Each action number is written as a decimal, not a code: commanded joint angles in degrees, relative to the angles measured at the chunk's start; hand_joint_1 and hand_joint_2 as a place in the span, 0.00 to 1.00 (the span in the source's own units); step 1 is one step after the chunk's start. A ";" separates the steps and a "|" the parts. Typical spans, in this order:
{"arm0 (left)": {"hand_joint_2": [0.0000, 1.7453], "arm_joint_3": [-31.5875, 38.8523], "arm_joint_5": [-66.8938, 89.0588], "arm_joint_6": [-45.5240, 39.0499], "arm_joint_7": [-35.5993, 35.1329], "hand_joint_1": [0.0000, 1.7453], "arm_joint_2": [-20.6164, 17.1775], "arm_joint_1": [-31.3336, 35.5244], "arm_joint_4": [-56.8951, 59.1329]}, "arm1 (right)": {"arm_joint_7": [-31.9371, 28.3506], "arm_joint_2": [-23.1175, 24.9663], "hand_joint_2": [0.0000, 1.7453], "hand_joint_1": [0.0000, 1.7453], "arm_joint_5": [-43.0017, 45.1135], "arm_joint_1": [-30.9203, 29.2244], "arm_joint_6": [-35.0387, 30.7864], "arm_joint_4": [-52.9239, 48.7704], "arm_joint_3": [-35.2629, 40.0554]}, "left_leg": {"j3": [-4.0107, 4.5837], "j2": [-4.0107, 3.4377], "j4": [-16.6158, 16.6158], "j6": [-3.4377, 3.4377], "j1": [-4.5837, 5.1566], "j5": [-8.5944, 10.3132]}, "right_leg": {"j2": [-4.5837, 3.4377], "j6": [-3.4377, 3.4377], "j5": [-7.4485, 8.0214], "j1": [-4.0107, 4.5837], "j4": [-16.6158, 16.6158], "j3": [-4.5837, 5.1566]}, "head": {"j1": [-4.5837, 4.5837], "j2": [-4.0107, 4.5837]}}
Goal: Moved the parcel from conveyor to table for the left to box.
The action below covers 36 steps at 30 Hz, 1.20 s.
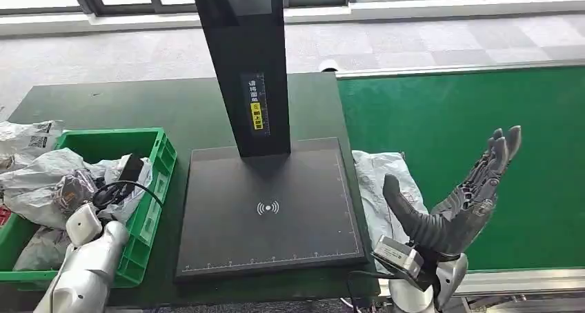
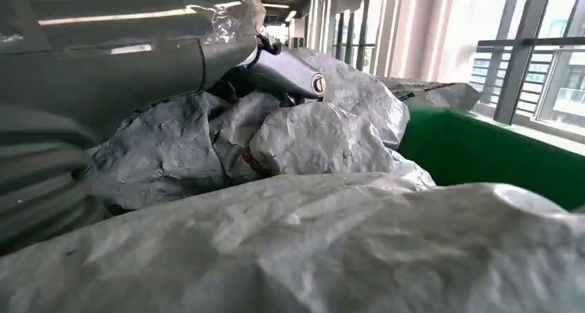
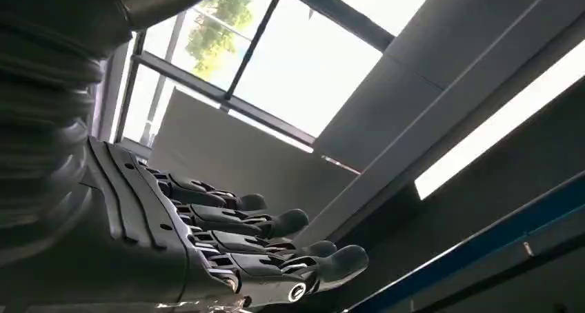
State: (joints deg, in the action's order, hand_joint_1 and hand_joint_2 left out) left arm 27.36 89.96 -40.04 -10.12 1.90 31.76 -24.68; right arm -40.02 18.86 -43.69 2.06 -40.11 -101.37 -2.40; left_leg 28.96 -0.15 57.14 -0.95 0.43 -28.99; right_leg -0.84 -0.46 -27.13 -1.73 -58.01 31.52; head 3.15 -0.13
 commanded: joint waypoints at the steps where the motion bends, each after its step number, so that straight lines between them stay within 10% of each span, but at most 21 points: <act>1: 1.00 -0.43 0.04 0.04 0.16 1.00 -0.09 -5.57 4.58 | 0.02 1.14 1.00 0.00 0.27 1.45 0.11 1.06 -0.99 | 0.05 -0.08 -0.10 -0.01 -0.02 0.07 | -0.05 0.07 0.09 0.03 0.09 0.08 | 0.00 0.00; 8: 1.00 -0.83 0.04 0.04 -0.04 1.00 0.05 -5.60 3.86 | 0.02 1.14 1.00 0.00 0.09 1.36 0.11 0.98 -1.48 | 0.36 -0.13 -0.22 -0.07 -0.14 0.24 | -0.06 0.13 0.34 0.16 0.31 0.36 | 0.00 0.00; 9: 1.00 -0.36 -0.14 0.04 0.09 0.15 0.55 -6.28 0.66 | 0.02 1.14 1.00 0.00 0.36 1.32 0.11 1.00 -1.54 | 0.20 -0.06 -0.08 -0.05 -0.04 0.11 | -0.02 0.07 0.16 0.05 0.09 0.22 | 0.00 0.00; 10: 1.00 0.35 -0.97 0.04 1.24 0.00 1.26 -7.29 -1.85 | 0.02 1.14 1.00 0.00 0.46 1.31 0.11 0.95 -1.62 | 0.09 -0.04 -0.04 -0.04 -0.02 0.05 | -0.01 0.06 0.07 0.03 0.03 0.11 | 0.00 0.00; 11: 1.00 0.87 -1.31 0.04 1.85 0.00 1.72 -7.94 -4.00 | 0.02 1.14 1.00 0.00 0.36 1.32 0.11 0.90 -1.63 | 0.22 -0.12 -0.14 -0.05 -0.07 0.14 | -0.06 0.09 0.20 0.08 0.18 0.24 | 0.00 0.00; 12: 0.00 1.27 -1.55 0.04 2.40 0.00 2.16 -8.59 -6.49 | 0.02 1.14 1.00 0.00 0.15 1.28 0.11 0.75 -1.68 | 0.33 -0.14 -0.17 -0.06 -0.12 0.19 | -0.08 0.12 0.27 0.13 0.24 0.34 | 0.00 0.00; 16: 0.00 6.03 -7.48 0.04 11.43 0.00 5.23 -11.49 -17.98 | 0.02 1.14 1.00 0.00 0.10 1.26 0.11 0.94 -1.69 | 0.02 -0.16 -0.10 -0.05 -0.04 0.01 | -0.13 0.08 0.06 0.06 0.10 0.09 | 0.00 0.00; 18: 0.00 17.24 -14.96 0.04 30.68 0.00 12.17 -12.99 -33.07 | 0.02 1.14 1.00 0.00 0.70 0.44 0.11 -0.69 -5.46 | -0.01 -0.24 -0.10 -0.05 -0.05 -0.03 | -0.20 0.08 0.04 0.06 0.12 0.08 | 0.00 0.00; 36: 0.00 33.04 -21.59 0.04 48.01 0.00 17.75 -9.42 -40.41 | 0.02 1.14 1.00 0.00 0.86 -0.04 0.11 -0.34 -5.39 | 0.14 -0.41 -0.15 -0.03 -0.14 -0.27 | -0.36 0.11 -0.04 0.20 0.21 0.30 | 0.00 0.00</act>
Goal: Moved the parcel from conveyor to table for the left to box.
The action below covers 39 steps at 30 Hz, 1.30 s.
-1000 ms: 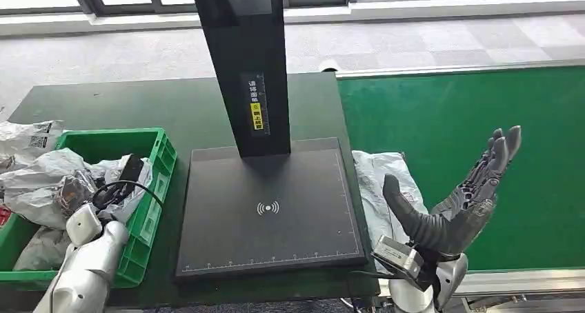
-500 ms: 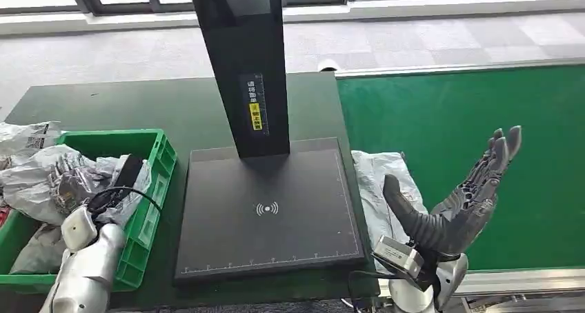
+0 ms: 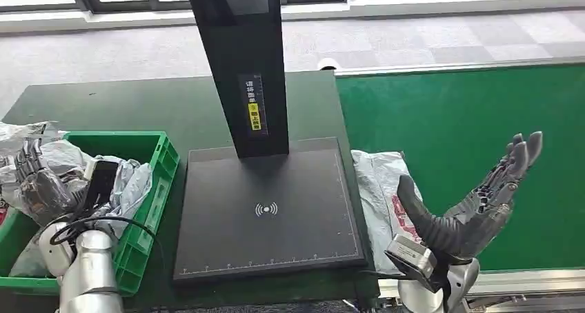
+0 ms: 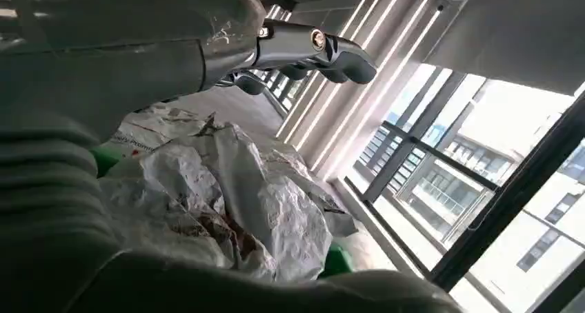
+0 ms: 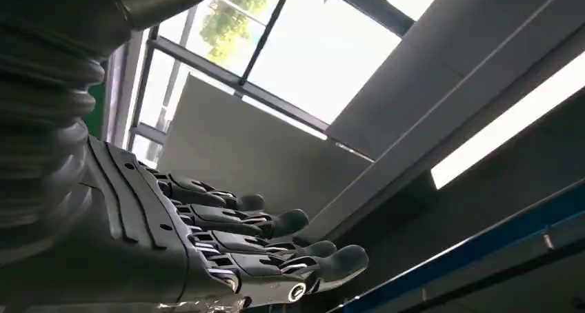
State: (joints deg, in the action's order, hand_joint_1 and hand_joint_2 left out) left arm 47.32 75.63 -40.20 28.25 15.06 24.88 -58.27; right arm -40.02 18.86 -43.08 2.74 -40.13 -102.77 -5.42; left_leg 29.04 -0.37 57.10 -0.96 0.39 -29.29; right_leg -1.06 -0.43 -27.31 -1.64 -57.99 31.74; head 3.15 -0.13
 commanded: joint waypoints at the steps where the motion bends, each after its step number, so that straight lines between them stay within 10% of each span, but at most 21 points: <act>1: 0.00 13.09 -7.25 0.20 9.64 0.00 4.59 -2.54 -6.82 | 0.02 1.14 1.00 0.00 0.25 -0.72 0.13 1.06 -2.37 | 0.04 -0.17 -0.07 -0.01 -0.08 0.01 | -0.13 0.07 0.08 0.09 0.12 0.05 | 0.00 0.00; 18: 0.00 12.48 -12.62 0.20 11.75 0.00 4.71 -2.72 -8.55 | 0.02 1.14 1.00 0.00 0.09 -0.75 0.13 1.26 -2.25 | 0.15 0.24 0.18 -0.12 -0.15 0.13 | 0.26 0.10 0.06 0.34 0.03 0.29 | -0.07 0.00; 24: 0.00 -9.47 -38.61 0.20 11.75 0.00 4.94 -14.67 -25.23 | 0.02 1.14 1.00 0.00 -0.61 -1.42 0.13 3.51 -4.33 | 0.54 0.22 0.21 -0.20 -0.39 0.28 | 0.30 0.20 0.27 0.53 0.13 0.52 | -0.07 0.00; 25: 1.00 -11.83 -40.49 0.20 11.75 0.00 4.94 -15.94 -27.14 | 0.02 1.14 1.00 0.00 -0.76 -1.64 0.13 4.14 -4.88 | 0.44 0.34 0.26 -0.24 -0.33 0.23 | 0.36 0.18 0.18 0.49 0.03 0.54 | -0.04 0.00; 30: 1.00 -29.33 -54.47 0.20 11.75 0.00 3.11 -22.63 -35.74 | 0.02 1.14 1.00 0.00 -3.41 -4.39 0.13 12.72 -10.98 | 0.55 0.57 0.32 -0.21 -0.39 0.27 | 0.60 0.18 0.21 0.61 0.11 0.61 | -0.07 0.00; 33: 1.00 -44.99 -69.52 7.97 11.75 0.00 -1.41 -28.19 -42.60 | 4.08 1.14 1.00 0.00 -10.09 -11.51 0.13 35.10 -19.32 | 0.46 0.52 0.23 -0.22 -0.45 0.30 | 0.55 0.19 0.28 0.66 0.27 0.47 | -0.04 0.00; 39: 1.00 -48.27 -76.22 27.55 11.75 0.00 1.44 -31.69 -44.91 | 6.48 -4.29 1.00 0.00 -11.58 -18.73 0.13 54.33 -25.84 | 0.58 0.48 0.29 -0.14 -0.43 0.34 | 0.55 0.09 0.37 0.57 0.29 0.55 | -0.07 0.00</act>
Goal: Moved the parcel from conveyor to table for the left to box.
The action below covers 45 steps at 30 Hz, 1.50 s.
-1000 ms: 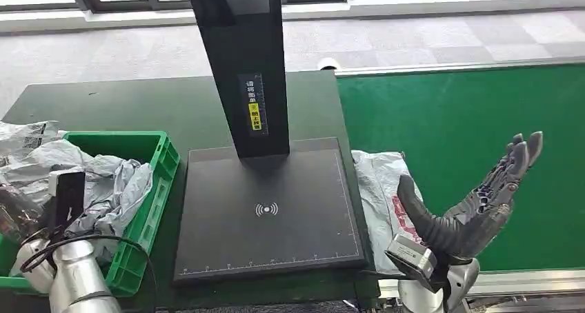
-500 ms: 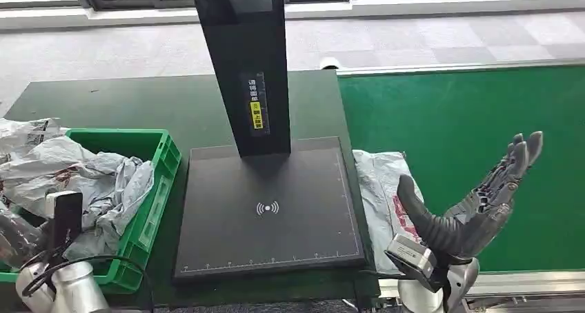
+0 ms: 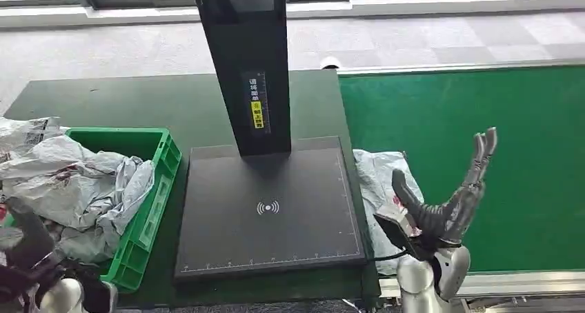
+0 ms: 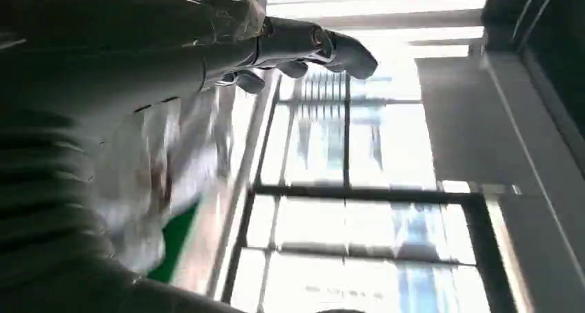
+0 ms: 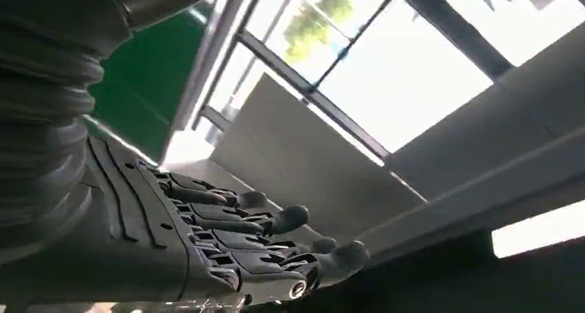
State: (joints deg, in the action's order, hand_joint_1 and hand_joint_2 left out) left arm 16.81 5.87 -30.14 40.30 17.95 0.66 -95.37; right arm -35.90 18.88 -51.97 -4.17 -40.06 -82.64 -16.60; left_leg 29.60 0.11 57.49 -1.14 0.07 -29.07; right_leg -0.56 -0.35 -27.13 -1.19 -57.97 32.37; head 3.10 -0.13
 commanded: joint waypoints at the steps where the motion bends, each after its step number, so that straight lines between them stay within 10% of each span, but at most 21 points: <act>1: 1.00 -18.02 -6.27 19.43 -0.30 0.00 -0.97 -7.76 -7.79 | 3.41 -3.96 1.00 0.00 -5.54 -12.23 0.06 33.94 -16.83 | 0.04 0.04 -0.14 0.08 -0.11 0.17 | 0.09 0.00 0.22 0.12 0.32 -0.08 | -0.02 0.00; 34: 1.00 -21.92 -4.66 23.46 -0.30 0.00 -0.79 -11.24 -10.64 | 16.17 -8.58 1.00 0.00 -15.26 -16.86 0.06 49.84 -18.20 | 0.23 -0.02 0.05 0.06 -0.04 0.06 | 0.00 -0.03 0.13 0.04 0.09 0.20 | 0.00 0.00; 37: 1.00 -22.89 -3.76 21.53 -0.30 0.00 -2.31 -10.19 -10.49 | 13.82 -10.24 1.00 0.00 -15.43 -19.49 11.76 56.27 -13.42 | 0.28 -0.09 0.03 0.05 -0.09 0.08 | -0.03 0.00 0.19 0.09 0.15 0.23 | 0.00 0.00; 45: 1.00 -21.88 -4.40 22.11 -0.30 0.00 -2.81 -8.84 -8.92 | 18.25 -10.05 1.00 0.00 -16.91 -19.23 11.31 58.77 -11.10 | 0.29 0.09 0.03 0.04 -0.03 0.10 | 0.14 -0.01 0.12 0.05 0.08 0.26 | -0.02 0.00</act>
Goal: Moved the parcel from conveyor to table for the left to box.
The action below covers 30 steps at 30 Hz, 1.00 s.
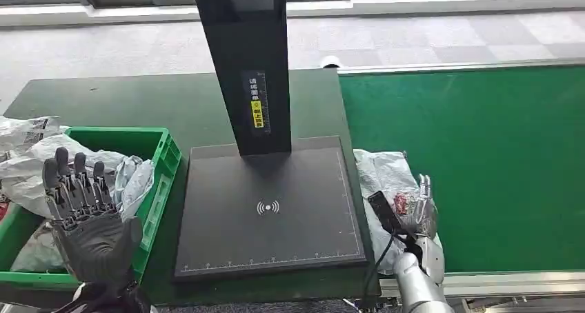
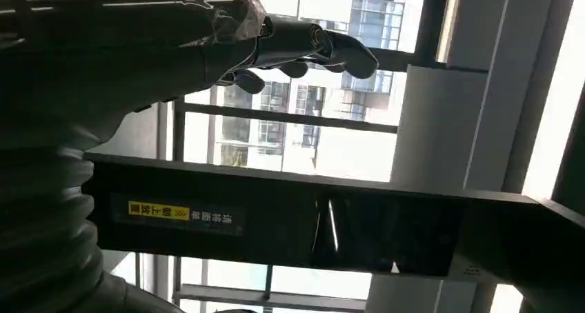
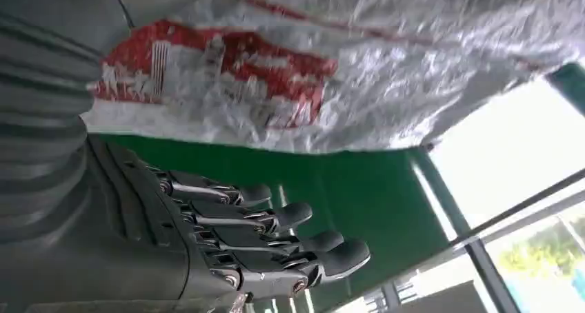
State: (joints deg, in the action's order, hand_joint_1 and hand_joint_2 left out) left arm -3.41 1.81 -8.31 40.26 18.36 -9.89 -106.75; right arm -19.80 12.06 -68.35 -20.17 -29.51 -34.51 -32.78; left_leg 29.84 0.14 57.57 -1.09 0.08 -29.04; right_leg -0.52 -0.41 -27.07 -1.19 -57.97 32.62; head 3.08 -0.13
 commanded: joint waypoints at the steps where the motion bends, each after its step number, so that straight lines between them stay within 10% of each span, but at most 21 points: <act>1: 1.00 -1.53 -0.22 0.26 -0.26 0.00 -3.06 2.01 2.71 | 2.56 -3.30 1.00 0.00 -0.39 -3.11 1.11 10.57 5.23 | 0.03 0.10 -0.03 -0.01 -0.03 0.08 | 0.11 0.04 0.04 0.05 0.06 -0.01 | 0.00 0.00; 21: 1.00 -1.57 -0.04 1.01 -0.26 0.00 -3.16 2.78 3.52 | 7.02 -4.27 1.00 0.00 -2.98 -2.49 4.84 11.36 7.97 | 0.12 0.13 -0.10 0.00 -0.08 0.16 | 0.18 0.08 0.13 0.08 0.18 0.02 | 0.02 0.00; 22: 1.00 -1.54 -0.06 1.08 -0.26 0.00 -3.19 2.94 3.76 | 7.88 -4.58 1.00 0.20 -3.71 -2.45 6.76 12.15 8.64 | 0.08 0.13 -0.04 0.01 -0.04 0.10 | 0.15 0.04 0.06 0.03 0.08 0.00 | 0.00 0.00; 23: 1.00 -1.42 -0.26 1.02 -0.26 0.00 -3.20 3.01 3.78 | 8.68 -4.55 1.00 1.00 -4.30 -2.18 7.06 11.95 9.23 | 0.11 0.15 -0.04 0.01 -0.07 0.12 | 0.18 0.05 0.09 0.06 0.12 0.01 | 0.02 0.00; 30: 1.00 -1.72 -0.22 0.52 -0.26 0.00 -3.34 1.76 3.47 | 13.51 -4.92 1.00 1.00 -4.59 -2.46 6.89 12.20 8.94 | 0.01 0.03 -0.03 0.01 -0.03 0.08 | 0.07 0.04 0.05 0.02 0.06 -0.01 | 0.02 0.00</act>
State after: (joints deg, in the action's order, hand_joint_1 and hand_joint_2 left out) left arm -3.50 1.77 -7.39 40.26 17.11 -8.52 -105.74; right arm -9.94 9.46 -72.61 -21.45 -22.97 -26.56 -26.36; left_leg 29.82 0.15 57.57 -1.08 0.07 -29.00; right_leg -0.51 -0.41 -27.07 -1.20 -57.97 32.60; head 3.10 -0.13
